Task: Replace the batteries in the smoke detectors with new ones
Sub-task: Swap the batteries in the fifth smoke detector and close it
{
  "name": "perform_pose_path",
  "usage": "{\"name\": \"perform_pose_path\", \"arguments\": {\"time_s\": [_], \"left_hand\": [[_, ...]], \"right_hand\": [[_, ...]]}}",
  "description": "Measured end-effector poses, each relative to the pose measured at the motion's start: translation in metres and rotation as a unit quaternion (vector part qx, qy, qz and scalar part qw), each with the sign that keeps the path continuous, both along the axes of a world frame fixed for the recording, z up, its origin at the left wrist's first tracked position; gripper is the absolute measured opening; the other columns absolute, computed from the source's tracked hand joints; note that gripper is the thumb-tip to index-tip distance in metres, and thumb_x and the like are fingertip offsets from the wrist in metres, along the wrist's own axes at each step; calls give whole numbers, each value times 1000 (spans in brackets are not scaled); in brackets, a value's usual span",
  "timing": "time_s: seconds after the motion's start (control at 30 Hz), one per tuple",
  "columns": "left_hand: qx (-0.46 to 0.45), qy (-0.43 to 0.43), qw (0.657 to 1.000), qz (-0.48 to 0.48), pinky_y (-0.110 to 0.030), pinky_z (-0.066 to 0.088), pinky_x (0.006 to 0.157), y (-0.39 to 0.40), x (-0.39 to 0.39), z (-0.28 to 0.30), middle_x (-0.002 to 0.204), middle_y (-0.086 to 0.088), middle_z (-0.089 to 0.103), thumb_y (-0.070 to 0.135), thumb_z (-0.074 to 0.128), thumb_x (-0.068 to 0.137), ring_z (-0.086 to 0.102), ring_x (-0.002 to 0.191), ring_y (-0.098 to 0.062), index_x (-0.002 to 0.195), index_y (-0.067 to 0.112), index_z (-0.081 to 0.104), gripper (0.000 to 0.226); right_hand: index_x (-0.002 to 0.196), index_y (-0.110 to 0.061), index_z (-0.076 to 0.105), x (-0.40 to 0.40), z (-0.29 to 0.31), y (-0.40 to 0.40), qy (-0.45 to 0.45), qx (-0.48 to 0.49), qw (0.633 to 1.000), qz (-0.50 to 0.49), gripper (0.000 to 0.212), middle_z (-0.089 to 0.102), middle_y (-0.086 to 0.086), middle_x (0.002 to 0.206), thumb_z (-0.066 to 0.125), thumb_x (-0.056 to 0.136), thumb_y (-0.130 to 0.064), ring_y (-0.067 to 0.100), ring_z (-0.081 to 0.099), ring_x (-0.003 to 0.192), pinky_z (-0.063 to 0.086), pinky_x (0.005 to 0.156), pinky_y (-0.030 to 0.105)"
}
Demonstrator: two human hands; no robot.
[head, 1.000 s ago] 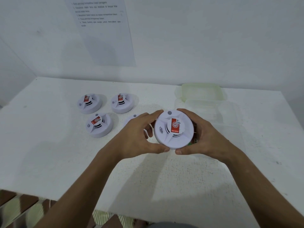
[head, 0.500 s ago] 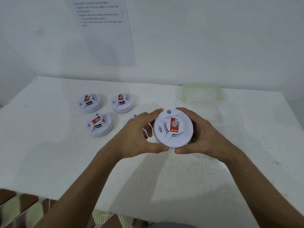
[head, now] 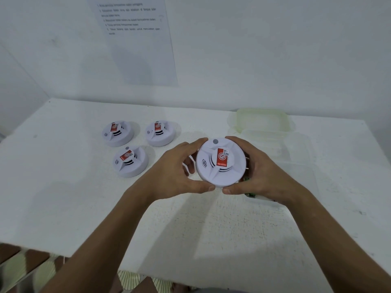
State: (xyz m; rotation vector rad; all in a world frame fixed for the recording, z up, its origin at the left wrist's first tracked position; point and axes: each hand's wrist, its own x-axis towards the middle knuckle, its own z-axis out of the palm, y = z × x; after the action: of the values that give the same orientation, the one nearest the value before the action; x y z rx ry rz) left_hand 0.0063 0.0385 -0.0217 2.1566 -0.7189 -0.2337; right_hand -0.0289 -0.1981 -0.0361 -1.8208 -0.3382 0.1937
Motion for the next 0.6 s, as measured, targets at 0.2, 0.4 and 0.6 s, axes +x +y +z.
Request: {"name": "perform_pose_path", "arguments": {"time_s": [0.2,0.4,0.6], "left_hand": [[-15,-1,1000,-11,-15,51,69,5,11,4,104,20,62,41,84,68,59,88,-5,133,41,45,76],[-28,-4,1000,2,-13,52,66,11,39,7,99,25,64,33,85,69,60,82,-2,130,39,49,71],[-31,-2,999,19,-15,52,64,13,75,0,95,26,66,25,88,67,61,76,-3,130,37,53,72]], "right_hand": [[140,-31,44,12,-4,6,-2,5,1000,-26,99,60,-13,128,94,59,-5,14,60,114,60,83,36],[139,-31,46,44,3,14,-13,-25,999,-32,96,61,-13,126,94,58,-11,15,60,112,59,86,37],[140,-27,48,78,-1,23,-11,-27,998,-53,96,63,-8,126,93,59,-4,17,60,109,57,83,28]]}}
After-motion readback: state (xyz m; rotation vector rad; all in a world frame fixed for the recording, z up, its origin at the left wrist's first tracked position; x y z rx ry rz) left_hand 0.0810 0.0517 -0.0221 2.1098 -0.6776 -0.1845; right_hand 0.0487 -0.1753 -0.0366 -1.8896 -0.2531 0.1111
